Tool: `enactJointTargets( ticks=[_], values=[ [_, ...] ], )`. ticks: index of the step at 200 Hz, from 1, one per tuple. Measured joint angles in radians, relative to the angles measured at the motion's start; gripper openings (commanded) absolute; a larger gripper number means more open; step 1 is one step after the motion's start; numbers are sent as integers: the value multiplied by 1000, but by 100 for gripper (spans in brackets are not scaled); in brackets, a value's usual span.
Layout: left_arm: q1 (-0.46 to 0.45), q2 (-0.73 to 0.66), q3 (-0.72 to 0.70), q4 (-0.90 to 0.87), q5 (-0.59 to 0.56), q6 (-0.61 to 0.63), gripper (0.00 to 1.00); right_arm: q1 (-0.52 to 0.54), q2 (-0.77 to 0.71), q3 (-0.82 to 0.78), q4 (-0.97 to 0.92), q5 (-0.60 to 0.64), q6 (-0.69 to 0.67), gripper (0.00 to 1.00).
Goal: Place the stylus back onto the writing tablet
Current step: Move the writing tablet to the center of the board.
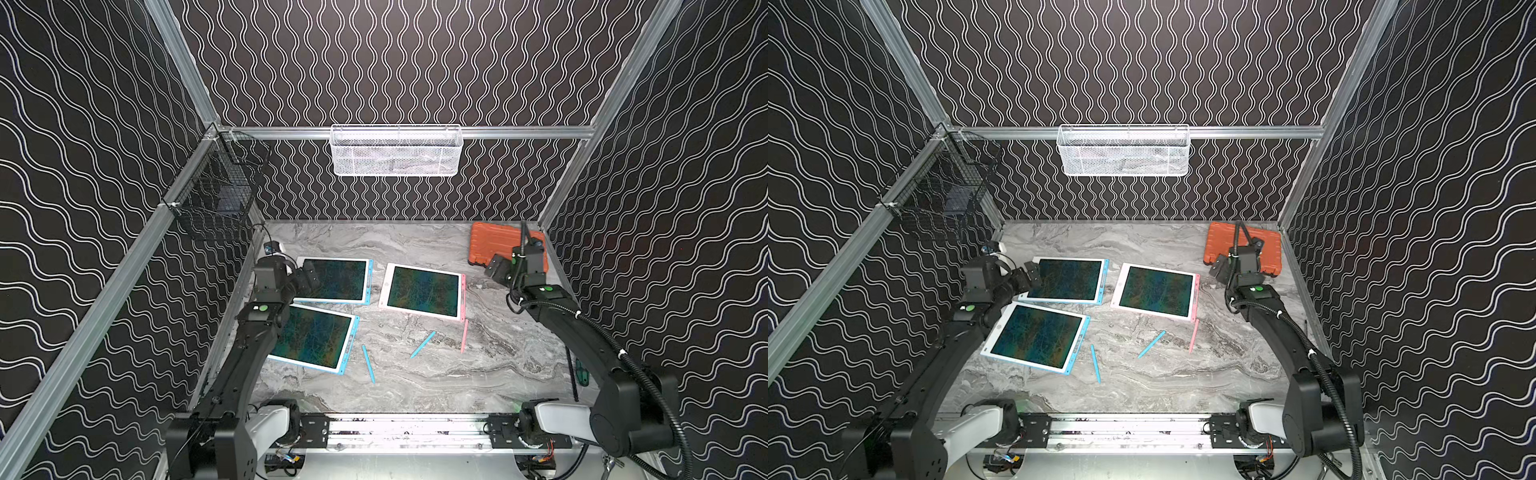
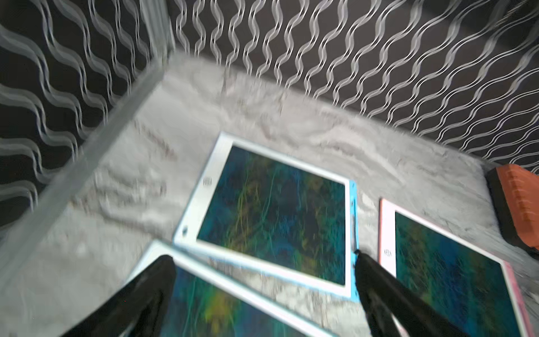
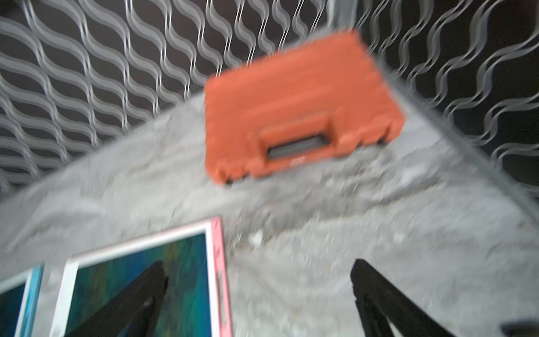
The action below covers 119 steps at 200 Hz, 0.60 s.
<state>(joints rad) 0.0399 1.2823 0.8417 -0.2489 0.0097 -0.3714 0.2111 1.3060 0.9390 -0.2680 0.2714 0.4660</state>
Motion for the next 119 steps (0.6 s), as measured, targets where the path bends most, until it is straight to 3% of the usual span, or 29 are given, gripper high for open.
enactJointTargets(
  ticks=[27,60,119],
  values=[
    [131,128,73,-142,139,-20,99,137,8,69,-150,-93,66,100],
    [215,220,128,-264,239,16,99,315,22,123,-247,-173,129,100],
    [324,365,204,-359,188,87,99,529,96,239,-311,-256,117,100]
  ],
)
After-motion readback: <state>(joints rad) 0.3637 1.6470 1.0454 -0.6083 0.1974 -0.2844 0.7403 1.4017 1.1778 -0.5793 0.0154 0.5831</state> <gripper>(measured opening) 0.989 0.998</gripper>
